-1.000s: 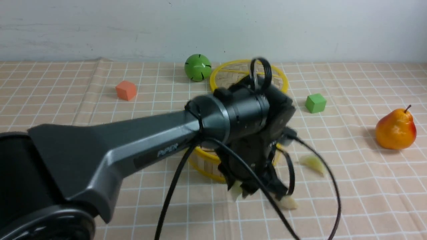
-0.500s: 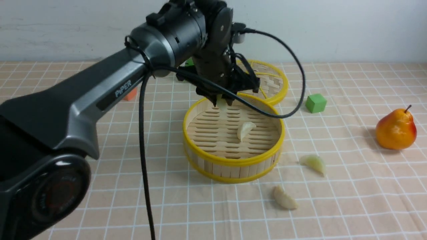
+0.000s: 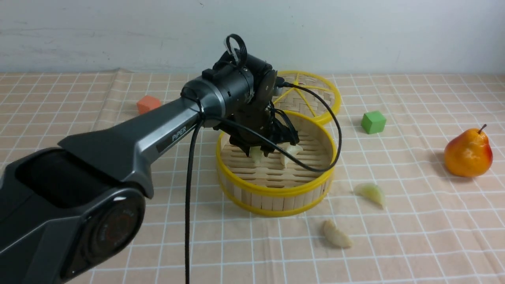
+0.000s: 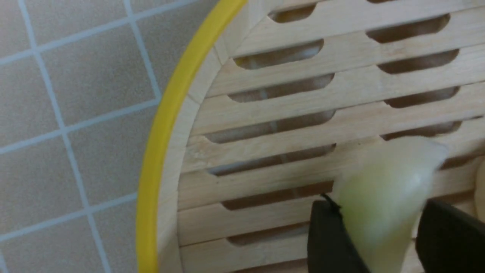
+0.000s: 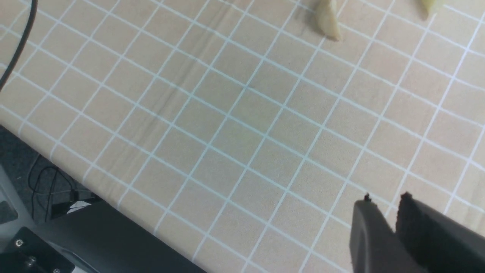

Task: Put the dumplings into the steamer on the table with the brown tablecloth.
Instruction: 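Place the dumpling into the bamboo steamer basket with the left gripper, then reach for and grasp a dumpling lying on the table beside the steamer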

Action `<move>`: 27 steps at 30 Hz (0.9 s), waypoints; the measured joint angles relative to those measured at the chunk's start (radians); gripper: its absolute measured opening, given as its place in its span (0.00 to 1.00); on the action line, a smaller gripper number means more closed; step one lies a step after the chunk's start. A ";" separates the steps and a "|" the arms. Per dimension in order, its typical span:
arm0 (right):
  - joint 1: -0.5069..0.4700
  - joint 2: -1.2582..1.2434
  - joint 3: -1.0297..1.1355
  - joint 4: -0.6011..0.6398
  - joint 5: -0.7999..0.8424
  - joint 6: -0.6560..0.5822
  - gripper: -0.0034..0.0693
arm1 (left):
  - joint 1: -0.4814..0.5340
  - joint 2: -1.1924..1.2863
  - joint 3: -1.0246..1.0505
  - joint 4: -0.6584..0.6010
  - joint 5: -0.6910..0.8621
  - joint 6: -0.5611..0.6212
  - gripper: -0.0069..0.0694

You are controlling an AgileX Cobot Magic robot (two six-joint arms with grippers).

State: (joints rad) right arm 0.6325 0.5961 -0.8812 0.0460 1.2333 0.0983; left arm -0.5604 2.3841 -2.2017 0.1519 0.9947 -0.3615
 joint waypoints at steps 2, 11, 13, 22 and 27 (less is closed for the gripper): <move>0.000 0.005 0.000 -0.001 0.000 0.027 0.19 | -0.001 -0.020 0.000 0.004 0.045 0.000 0.65; 0.000 0.188 -0.001 -0.099 -0.051 -0.007 0.03 | -0.001 -0.379 0.000 -0.049 0.171 0.027 0.63; 0.000 0.215 -0.003 -0.100 -0.078 -0.029 0.02 | -0.001 -0.442 0.000 -0.062 0.195 0.053 0.59; -0.055 0.566 -0.096 0.003 -0.228 -0.176 0.02 | -0.004 -0.928 0.239 -0.045 0.251 0.128 0.10; -0.127 0.741 -0.165 0.137 -0.260 -0.319 0.02 | -0.004 -1.174 0.514 -0.030 0.252 0.129 0.07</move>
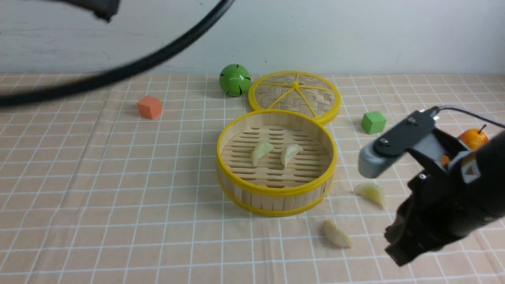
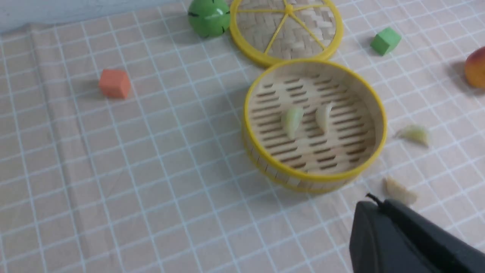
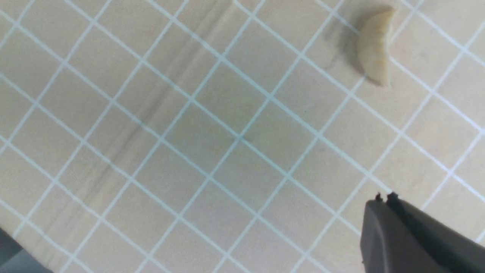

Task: Put the dumplings into the steamer on the table with the brown tablecloth.
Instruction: 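Reach for and grasp a dumpling lying on the table beside the steamer, then place the dumpling in the bamboo steamer basket with the right gripper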

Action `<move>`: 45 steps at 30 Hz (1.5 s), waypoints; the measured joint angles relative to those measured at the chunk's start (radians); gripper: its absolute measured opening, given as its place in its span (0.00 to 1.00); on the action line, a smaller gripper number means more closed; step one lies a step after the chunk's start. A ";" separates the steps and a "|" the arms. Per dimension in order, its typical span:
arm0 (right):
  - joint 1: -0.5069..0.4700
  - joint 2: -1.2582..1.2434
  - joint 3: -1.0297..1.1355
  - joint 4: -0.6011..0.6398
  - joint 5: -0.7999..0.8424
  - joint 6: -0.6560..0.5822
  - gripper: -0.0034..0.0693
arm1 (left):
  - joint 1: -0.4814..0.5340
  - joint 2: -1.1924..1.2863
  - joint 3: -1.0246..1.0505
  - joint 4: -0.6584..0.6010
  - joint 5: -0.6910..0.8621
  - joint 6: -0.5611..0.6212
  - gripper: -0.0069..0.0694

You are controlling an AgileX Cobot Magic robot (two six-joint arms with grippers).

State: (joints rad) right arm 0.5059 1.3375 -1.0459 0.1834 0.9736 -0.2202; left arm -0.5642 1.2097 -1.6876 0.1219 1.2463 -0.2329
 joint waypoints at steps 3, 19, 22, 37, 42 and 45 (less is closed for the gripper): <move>-0.013 0.079 -0.028 0.034 -0.014 -0.053 0.03 | 0.000 -0.160 0.182 -0.020 -0.002 0.000 0.07; -0.014 0.437 -0.109 -0.068 -0.327 -0.011 0.82 | 0.000 -0.920 0.850 -0.087 -0.038 -0.196 0.07; -0.014 0.472 -0.109 -0.119 -0.336 0.035 0.82 | 0.000 -0.920 0.851 -0.096 -0.036 -0.196 0.07; 0.016 0.447 -0.285 -0.196 -0.141 0.128 0.28 | 0.000 -0.920 0.852 -0.137 -0.027 -0.181 0.07; 0.048 0.456 -0.517 -0.154 -0.063 0.128 0.28 | 0.000 -0.920 0.852 -0.133 -0.027 -0.181 0.07; 0.059 0.533 -0.643 -0.119 -0.043 0.129 0.28 | 0.000 -0.920 0.852 -0.122 -0.027 -0.181 0.07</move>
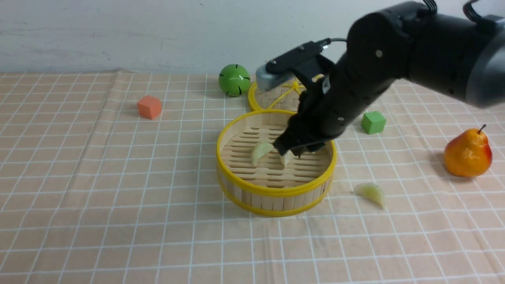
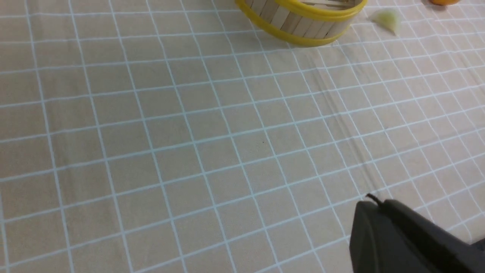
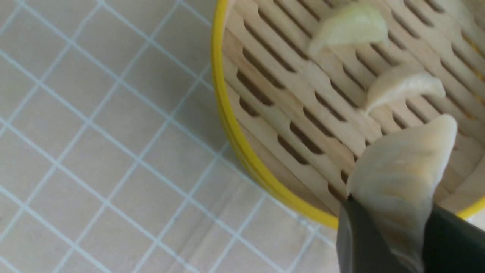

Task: Put the dumplings into the steamer on the table with the brown tablecloth.
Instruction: 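Place the dumpling in the bamboo steamer basket with the right gripper, then reach for and grasp a dumpling lying on the table beside the steamer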

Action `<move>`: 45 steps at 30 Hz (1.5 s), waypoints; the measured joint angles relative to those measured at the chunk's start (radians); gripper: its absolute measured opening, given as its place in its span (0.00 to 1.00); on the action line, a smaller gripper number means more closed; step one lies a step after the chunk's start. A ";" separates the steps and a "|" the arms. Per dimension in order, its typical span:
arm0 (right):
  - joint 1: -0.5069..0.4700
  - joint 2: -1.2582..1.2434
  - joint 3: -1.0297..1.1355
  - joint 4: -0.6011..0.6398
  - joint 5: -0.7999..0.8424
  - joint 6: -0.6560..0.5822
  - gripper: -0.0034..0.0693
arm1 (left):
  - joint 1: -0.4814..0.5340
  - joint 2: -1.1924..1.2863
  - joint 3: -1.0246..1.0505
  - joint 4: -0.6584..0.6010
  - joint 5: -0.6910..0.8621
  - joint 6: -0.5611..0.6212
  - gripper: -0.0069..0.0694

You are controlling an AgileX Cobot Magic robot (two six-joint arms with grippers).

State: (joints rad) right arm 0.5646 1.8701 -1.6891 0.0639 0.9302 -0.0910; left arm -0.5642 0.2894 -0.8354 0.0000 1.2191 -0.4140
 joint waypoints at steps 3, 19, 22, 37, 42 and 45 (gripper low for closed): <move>0.000 0.089 -0.059 0.018 0.000 0.002 0.28 | 0.000 0.000 0.000 0.008 0.000 0.000 0.07; 0.000 0.289 -0.096 0.028 -0.089 0.002 0.46 | 0.000 0.000 0.000 0.041 0.012 0.000 0.07; 0.000 0.289 -0.121 0.028 -0.069 0.004 0.60 | 0.000 0.000 0.000 0.049 0.013 0.000 0.07; -0.098 0.057 -0.342 -0.173 0.303 -0.076 0.74 | 0.000 0.000 0.000 0.162 -0.039 0.023 0.07; -0.290 0.007 -0.185 -0.041 0.309 -0.101 0.74 | 0.000 0.000 0.007 0.171 -0.060 0.023 0.07; -0.373 0.010 -0.061 0.066 0.296 -0.176 0.74 | 0.000 0.000 0.031 0.171 -0.064 0.023 0.07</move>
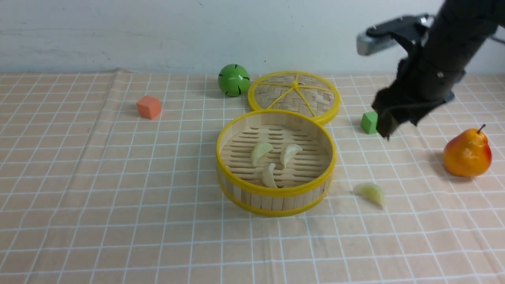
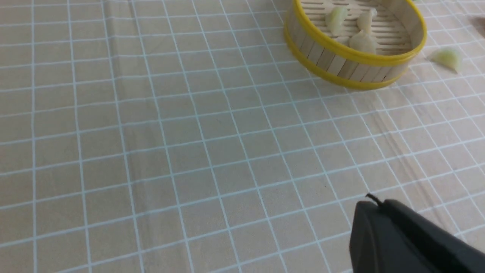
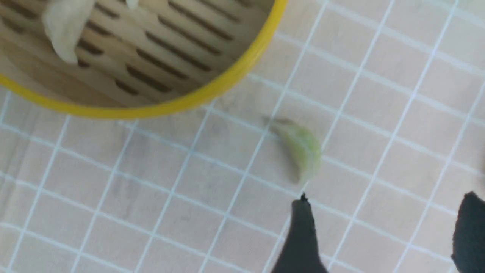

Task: Put the dumplings into the steamer on the table with the brown tablecloth.
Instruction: 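Reach for and grasp a dumpling lying on the table beside the steamer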

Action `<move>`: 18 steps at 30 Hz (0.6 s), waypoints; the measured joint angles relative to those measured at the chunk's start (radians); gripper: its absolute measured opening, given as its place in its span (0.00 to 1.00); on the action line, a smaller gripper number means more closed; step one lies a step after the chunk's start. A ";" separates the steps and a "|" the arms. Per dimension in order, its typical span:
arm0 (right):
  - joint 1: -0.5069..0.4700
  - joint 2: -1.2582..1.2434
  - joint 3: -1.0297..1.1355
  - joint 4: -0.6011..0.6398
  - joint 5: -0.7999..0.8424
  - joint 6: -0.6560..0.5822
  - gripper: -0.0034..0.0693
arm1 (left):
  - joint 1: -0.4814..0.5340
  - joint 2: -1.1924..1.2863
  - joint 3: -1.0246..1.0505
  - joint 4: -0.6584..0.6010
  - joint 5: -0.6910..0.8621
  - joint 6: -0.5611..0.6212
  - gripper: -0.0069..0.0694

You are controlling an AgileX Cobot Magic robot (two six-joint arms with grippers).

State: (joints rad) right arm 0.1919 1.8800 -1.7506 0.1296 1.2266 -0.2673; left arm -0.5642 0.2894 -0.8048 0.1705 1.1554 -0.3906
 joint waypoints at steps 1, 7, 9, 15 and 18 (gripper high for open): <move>-0.020 0.008 0.050 0.041 -0.023 -0.042 0.74 | 0.000 0.000 0.011 0.000 -0.002 0.000 0.07; -0.024 0.065 0.204 0.100 -0.156 -0.227 0.74 | 0.000 0.002 0.070 -0.003 -0.015 0.000 0.07; -0.019 0.078 0.219 0.097 -0.188 -0.250 0.74 | 0.000 0.003 0.081 -0.004 -0.018 0.000 0.07; -0.014 0.172 0.233 0.072 -0.338 -0.271 0.74 | 0.000 0.004 0.098 -0.021 -0.052 0.000 0.07; -0.014 0.202 0.233 0.067 -0.372 -0.271 0.69 | 0.000 0.004 0.098 -0.023 -0.073 0.000 0.07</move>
State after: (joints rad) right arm 0.1782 2.0819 -1.5179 0.1966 0.8546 -0.5381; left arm -0.5642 0.2931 -0.7064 0.1472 1.0827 -0.3906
